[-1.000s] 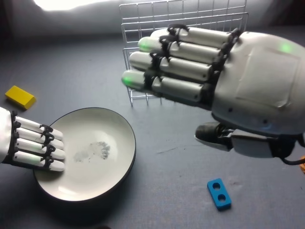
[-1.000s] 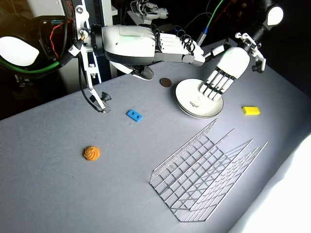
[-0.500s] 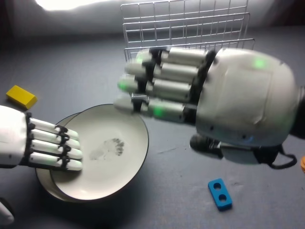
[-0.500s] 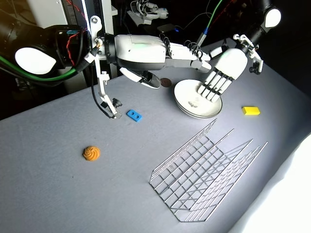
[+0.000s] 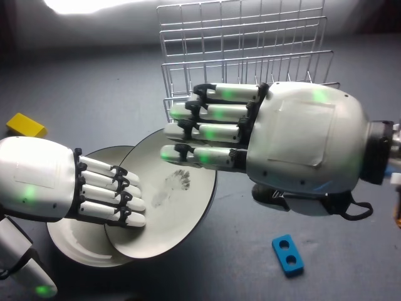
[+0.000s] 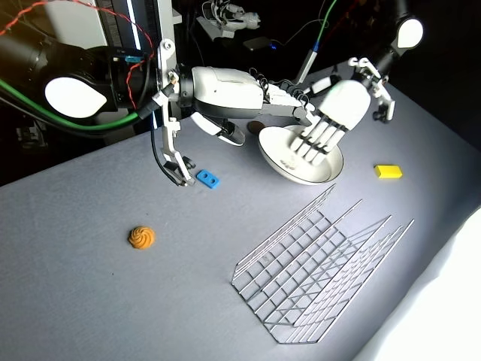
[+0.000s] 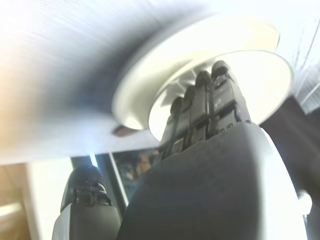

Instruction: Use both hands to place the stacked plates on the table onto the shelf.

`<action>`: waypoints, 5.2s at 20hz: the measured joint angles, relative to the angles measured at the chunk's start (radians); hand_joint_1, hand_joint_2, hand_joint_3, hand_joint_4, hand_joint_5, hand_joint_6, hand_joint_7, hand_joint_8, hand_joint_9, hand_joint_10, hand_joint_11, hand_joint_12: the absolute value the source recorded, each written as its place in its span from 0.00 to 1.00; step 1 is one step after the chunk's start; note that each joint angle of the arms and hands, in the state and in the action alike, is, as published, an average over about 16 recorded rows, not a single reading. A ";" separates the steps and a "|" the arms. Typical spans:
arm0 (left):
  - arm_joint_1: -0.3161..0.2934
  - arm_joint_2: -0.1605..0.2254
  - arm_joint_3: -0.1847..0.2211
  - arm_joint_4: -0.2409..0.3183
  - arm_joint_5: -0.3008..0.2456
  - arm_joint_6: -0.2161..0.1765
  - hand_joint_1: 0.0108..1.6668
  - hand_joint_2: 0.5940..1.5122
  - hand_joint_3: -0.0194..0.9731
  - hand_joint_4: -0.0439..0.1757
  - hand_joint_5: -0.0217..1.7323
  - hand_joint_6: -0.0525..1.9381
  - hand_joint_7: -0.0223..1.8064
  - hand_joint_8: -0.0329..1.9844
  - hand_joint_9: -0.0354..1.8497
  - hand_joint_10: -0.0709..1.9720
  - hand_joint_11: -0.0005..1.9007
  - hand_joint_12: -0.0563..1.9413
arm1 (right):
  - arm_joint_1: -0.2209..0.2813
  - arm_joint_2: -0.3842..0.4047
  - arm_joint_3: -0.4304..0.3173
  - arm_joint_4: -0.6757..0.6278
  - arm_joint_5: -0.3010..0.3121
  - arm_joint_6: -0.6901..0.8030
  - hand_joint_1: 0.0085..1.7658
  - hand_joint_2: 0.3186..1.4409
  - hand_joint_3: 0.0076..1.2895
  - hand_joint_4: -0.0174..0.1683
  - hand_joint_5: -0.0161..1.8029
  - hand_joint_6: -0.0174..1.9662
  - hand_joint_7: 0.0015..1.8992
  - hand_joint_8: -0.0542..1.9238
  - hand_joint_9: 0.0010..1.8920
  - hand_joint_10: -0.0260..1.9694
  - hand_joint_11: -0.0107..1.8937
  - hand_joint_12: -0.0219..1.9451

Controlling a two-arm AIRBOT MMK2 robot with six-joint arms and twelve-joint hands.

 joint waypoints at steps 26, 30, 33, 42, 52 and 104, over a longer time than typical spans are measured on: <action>-0.011 -0.007 -0.019 0.004 0.013 -0.012 0.00 0.51 0.04 0.19 0.02 0.02 0.01 0.01 0.03 0.04 0.01 0.03 | -0.019 -0.336 0.289 0.041 -0.013 -0.055 0.62 0.66 0.01 0.11 0.35 0.11 0.36 0.08 0.37 0.05 0.14 0.60; -0.013 -0.006 -0.017 0.006 0.012 -0.013 0.00 0.51 0.04 0.18 0.01 0.02 0.01 0.01 0.03 0.04 0.01 0.03 | -0.016 -0.353 0.305 0.043 0.003 -0.057 0.62 0.64 0.01 0.12 0.41 0.22 0.44 0.16 0.48 0.05 0.23 0.59; -0.020 -0.004 -0.016 0.007 0.010 -0.016 0.00 0.50 0.03 0.18 0.01 0.02 0.01 0.01 0.03 0.04 0.01 0.03 | -0.018 -0.359 0.311 0.040 0.017 -0.058 0.62 0.62 0.01 0.14 0.46 0.29 0.49 0.22 0.55 0.05 0.30 0.57; -0.078 0.032 -0.013 -0.007 -0.011 -0.040 0.00 0.51 0.03 0.19 0.02 0.03 0.02 0.01 0.03 0.04 0.01 0.03 | -0.023 -0.359 0.310 0.037 0.059 -0.055 0.64 0.57 0.01 0.14 0.53 0.39 0.56 0.38 0.66 0.05 0.40 0.57; -0.153 0.118 -0.008 -0.018 -0.045 -0.083 0.00 0.51 0.03 0.20 0.02 0.04 0.02 0.01 0.03 0.04 0.01 0.03 | -0.003 -0.304 0.250 0.042 0.080 -0.053 0.64 0.57 0.00 0.10 0.57 0.34 0.59 0.41 0.69 0.05 0.42 0.58; -0.199 0.208 0.040 0.010 -0.079 -0.159 0.00 0.51 0.03 0.21 0.02 0.04 0.02 0.01 0.03 0.04 0.01 0.03 | 0.605 0.105 0.108 -0.223 -0.362 0.961 0.75 0.58 0.01 0.06 0.53 0.45 0.56 0.45 0.53 0.53 0.40 0.60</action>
